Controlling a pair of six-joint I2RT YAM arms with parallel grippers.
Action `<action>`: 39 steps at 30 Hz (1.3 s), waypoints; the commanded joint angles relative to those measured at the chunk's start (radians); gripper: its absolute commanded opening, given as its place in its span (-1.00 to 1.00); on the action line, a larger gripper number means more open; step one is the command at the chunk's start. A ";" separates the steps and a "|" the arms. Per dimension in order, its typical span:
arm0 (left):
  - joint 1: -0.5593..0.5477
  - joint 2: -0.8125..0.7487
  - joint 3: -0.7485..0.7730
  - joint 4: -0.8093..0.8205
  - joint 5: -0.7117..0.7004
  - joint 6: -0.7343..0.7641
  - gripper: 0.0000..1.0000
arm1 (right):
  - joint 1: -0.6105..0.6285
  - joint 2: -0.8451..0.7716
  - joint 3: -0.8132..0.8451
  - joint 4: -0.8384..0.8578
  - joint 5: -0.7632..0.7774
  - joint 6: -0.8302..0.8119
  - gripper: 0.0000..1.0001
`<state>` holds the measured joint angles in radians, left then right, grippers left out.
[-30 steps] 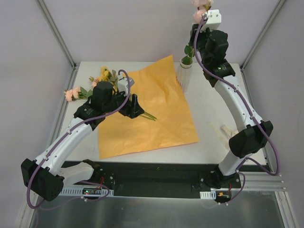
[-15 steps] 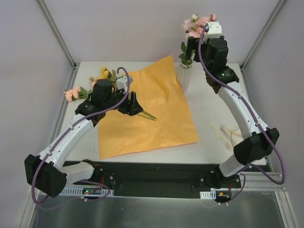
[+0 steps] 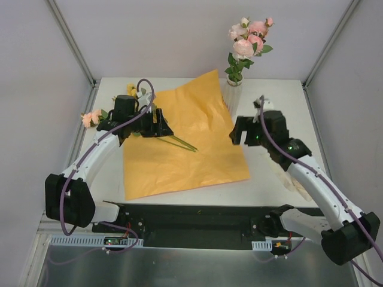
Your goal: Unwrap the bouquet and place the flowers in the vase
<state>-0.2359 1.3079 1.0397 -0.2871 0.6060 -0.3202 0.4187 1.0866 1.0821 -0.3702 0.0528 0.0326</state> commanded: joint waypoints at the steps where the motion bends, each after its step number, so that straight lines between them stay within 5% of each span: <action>1: 0.033 0.050 0.028 0.029 0.060 -0.057 0.33 | 0.139 -0.091 -0.223 -0.067 -0.096 0.093 0.91; 10: 0.063 0.160 -0.003 0.037 -0.047 -0.190 0.29 | 0.285 -0.396 -0.392 -0.206 0.110 0.182 0.94; 15: 0.073 0.185 -0.070 0.083 -0.182 -0.457 0.34 | 0.284 -0.640 -0.436 -0.320 0.188 0.219 0.97; 19: 0.090 0.146 -0.304 0.442 -0.255 -0.803 0.37 | 0.285 -0.775 -0.441 -0.400 0.252 0.253 0.99; 22: 0.092 0.125 -0.407 0.632 -0.354 -0.925 0.31 | 0.284 -0.853 -0.436 -0.404 0.237 0.273 0.99; 39: 0.107 0.264 -0.360 0.651 -0.528 -1.008 -0.06 | 0.284 -0.949 -0.447 -0.418 0.280 0.273 0.94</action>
<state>-0.1417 1.5871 0.6697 0.3386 0.1745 -1.3209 0.7002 0.1371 0.6380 -0.7921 0.3069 0.2989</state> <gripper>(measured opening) 0.485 0.969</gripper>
